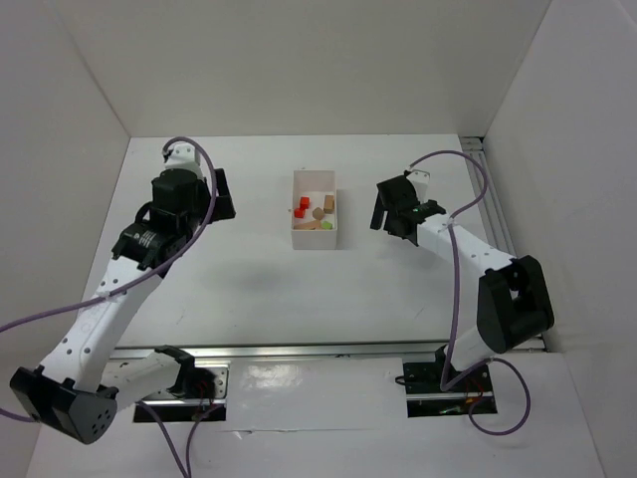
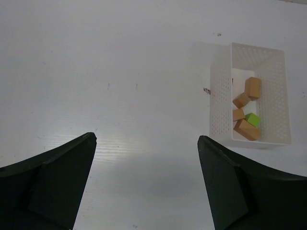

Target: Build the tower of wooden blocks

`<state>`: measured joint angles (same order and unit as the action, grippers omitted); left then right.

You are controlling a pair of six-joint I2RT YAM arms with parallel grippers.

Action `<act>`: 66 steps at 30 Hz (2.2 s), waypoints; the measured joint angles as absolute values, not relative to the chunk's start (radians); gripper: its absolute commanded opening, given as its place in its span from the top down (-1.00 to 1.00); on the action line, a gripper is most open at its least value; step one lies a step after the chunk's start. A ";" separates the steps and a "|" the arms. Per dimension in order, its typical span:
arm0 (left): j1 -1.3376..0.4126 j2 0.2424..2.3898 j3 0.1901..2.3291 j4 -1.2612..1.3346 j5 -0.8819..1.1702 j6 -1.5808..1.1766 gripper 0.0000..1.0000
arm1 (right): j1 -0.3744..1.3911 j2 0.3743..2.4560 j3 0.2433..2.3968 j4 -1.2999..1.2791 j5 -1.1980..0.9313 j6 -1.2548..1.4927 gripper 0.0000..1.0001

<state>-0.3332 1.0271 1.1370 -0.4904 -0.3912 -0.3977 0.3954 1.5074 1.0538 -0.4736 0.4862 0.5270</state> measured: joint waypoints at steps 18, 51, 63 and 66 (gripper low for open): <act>-0.581 1.516 1.604 -0.628 -0.289 -0.475 -1.00 | 0.402 1.192 0.889 -0.497 0.451 0.508 -1.00; -0.690 2.399 2.271 -0.805 -0.326 -0.639 0.35 | 0.413 0.802 0.802 -0.637 0.432 0.582 -0.89; -0.657 2.304 2.193 -0.767 -0.113 -0.597 1.00 | 0.413 0.818 0.802 -0.635 0.430 0.568 -0.81; -0.633 2.181 2.070 -0.710 0.084 -0.598 1.00 | 0.413 0.826 0.802 -0.635 0.431 0.556 -0.81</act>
<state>-0.6327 2.1807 2.0705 -0.7097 0.0841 -0.5980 0.4129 0.8261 0.8017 -0.6350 0.4309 0.5560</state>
